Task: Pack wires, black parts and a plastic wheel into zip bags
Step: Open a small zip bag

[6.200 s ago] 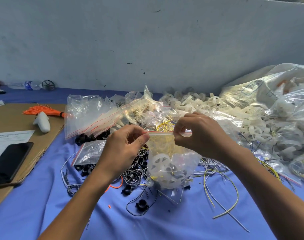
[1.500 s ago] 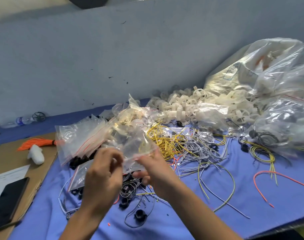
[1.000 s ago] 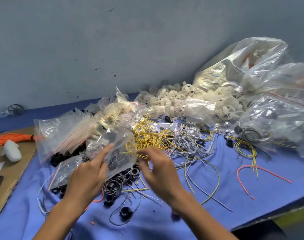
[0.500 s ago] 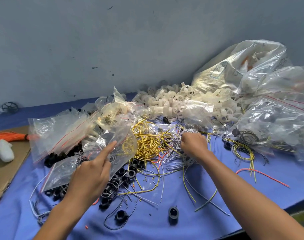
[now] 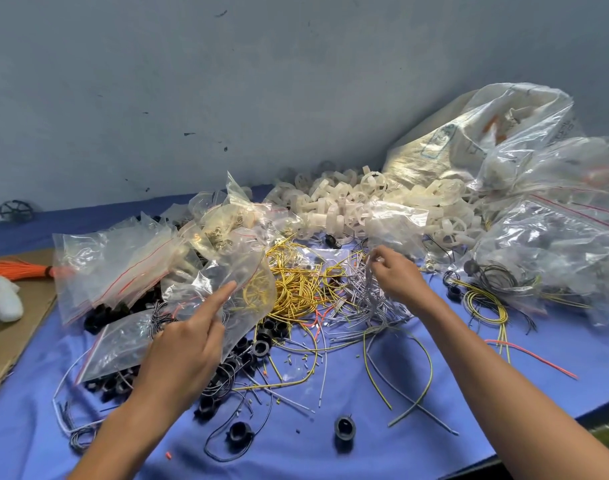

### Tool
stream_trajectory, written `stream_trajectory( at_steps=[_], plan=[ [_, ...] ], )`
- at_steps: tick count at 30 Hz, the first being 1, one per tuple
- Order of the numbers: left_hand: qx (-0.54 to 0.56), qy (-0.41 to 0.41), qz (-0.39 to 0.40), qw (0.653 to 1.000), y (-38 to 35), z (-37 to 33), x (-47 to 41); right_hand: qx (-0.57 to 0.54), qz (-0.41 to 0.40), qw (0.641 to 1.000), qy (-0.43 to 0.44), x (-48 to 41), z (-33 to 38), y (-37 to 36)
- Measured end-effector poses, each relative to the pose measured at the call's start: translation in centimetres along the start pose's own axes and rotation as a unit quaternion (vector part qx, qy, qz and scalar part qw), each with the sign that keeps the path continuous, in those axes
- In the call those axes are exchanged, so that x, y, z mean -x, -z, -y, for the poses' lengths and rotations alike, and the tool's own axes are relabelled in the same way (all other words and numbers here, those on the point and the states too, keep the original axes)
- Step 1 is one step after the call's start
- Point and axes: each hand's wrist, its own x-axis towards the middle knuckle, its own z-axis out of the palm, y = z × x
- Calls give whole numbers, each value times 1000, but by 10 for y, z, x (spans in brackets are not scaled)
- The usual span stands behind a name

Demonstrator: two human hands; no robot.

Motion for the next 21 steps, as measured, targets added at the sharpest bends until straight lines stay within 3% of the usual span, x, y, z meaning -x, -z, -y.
stream_trajectory(
  at_steps=[4, 8, 13, 17, 21],
  plan=[
    [15, -4, 6, 1000, -1, 0, 1, 54, -35, 997, 37, 2, 3, 17],
    [16, 8, 10, 1000, -5, -1, 1, -151, -46, 986, 58, 9, 13, 39],
    [13, 14, 18, 1000, -10, -5, 1, -356, -78, 927, 89, 18, 29, 62],
    [15, 15, 15, 1000, -12, -8, 1, -286, -117, 942, 127, 19, 30, 63],
    [6, 9, 12, 1000, -13, -7, 0, -87, -176, 968, 159, 16, 31, 57]
  ],
)
